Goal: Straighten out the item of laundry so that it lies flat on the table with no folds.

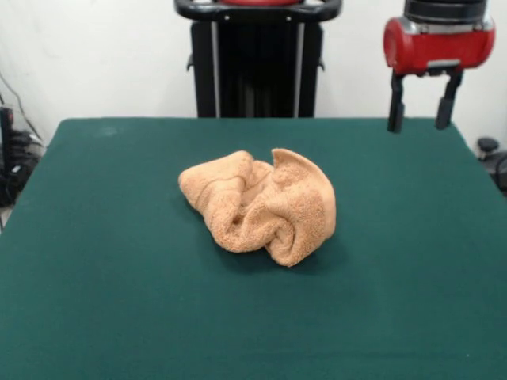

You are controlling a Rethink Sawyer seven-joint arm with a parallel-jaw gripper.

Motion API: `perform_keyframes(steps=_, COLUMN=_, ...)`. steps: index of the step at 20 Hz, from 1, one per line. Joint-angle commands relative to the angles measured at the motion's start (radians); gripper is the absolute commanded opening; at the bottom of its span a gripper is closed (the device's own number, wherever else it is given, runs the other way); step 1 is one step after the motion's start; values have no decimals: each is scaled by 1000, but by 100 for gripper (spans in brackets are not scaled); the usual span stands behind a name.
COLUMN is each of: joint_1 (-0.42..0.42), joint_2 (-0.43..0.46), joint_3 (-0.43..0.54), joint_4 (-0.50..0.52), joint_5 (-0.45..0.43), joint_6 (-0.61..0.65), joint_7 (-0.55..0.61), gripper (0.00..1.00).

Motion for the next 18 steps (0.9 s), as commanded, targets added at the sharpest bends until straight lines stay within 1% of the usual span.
perform_keyframes(steps=1, joint_1=41, joint_2=102, joint_3=-33, joint_4=-130, joint_5=67, joint_6=128, joint_7=320, gripper=100)
perform_keyframes(steps=5, joint_1=35, joint_2=116, joint_3=-33, joint_4=-150, joint_5=79, joint_6=135, joint_7=295, gripper=100)
perform_keyframes(steps=11, joint_1=1, joint_2=103, joint_3=-40, joint_4=-154, joint_5=85, joint_6=184, joint_7=240, gripper=100)
perform_keyframes(steps=15, joint_1=-43, joint_2=117, joint_3=-19, joint_4=-184, joint_5=80, joint_6=204, joint_7=186, gripper=100)
perform_keyframes(steps=18, joint_1=-75, joint_2=130, joint_3=4, joint_4=-192, joint_5=76, joint_6=196, joint_7=150, gripper=100)
